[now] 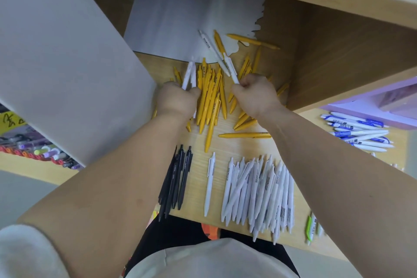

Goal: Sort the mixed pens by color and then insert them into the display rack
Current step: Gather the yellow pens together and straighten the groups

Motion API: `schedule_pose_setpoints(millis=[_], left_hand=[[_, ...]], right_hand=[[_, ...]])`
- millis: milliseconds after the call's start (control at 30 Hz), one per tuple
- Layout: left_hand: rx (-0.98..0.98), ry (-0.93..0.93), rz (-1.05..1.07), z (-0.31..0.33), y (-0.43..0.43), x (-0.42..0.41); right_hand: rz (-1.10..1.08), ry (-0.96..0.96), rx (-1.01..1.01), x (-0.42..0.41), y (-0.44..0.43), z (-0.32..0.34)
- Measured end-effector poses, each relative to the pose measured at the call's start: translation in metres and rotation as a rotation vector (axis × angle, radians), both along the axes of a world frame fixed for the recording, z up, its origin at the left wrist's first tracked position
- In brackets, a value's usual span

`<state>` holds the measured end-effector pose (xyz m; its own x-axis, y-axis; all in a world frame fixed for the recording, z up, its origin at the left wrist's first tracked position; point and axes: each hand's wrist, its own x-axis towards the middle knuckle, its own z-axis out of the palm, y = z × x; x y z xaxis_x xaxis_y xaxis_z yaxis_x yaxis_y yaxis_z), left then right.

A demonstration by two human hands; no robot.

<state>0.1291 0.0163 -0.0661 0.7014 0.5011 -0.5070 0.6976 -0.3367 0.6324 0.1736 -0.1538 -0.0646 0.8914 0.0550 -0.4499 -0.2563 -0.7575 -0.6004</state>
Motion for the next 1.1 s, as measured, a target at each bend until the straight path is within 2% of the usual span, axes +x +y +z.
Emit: schedule_pose_setpoints(millis=[200, 533, 700, 900, 1000, 1100], left_hand=[[-0.250, -0.095, 0.122, 0.019, -0.002, -0.032], [-0.385, -0.042, 0.144, 0.024, 0.007, -0.084], [-0.461, -0.032, 0.177, 0.022, 0.004, -0.103], [-0.375, -0.023, 0.047, 0.021, -0.007, -0.116], [-0.355, -0.005, -0.073, 0.023, -0.016, -0.124], [-0.323, 0.034, -0.179, 0.025, -0.029, -0.134]], right_hand=[[0.102, -0.117, 0.011, 0.032, 0.029, -0.007], [0.229, -0.193, -0.478, 0.064, 0.043, -0.020], [0.205, -0.141, -0.519, 0.066, 0.044, -0.018], [0.127, -0.183, -0.319, 0.043, 0.027, 0.003], [0.066, -0.168, -0.120, 0.003, -0.001, 0.024], [0.009, -0.125, -0.040, -0.053, -0.044, 0.041]])
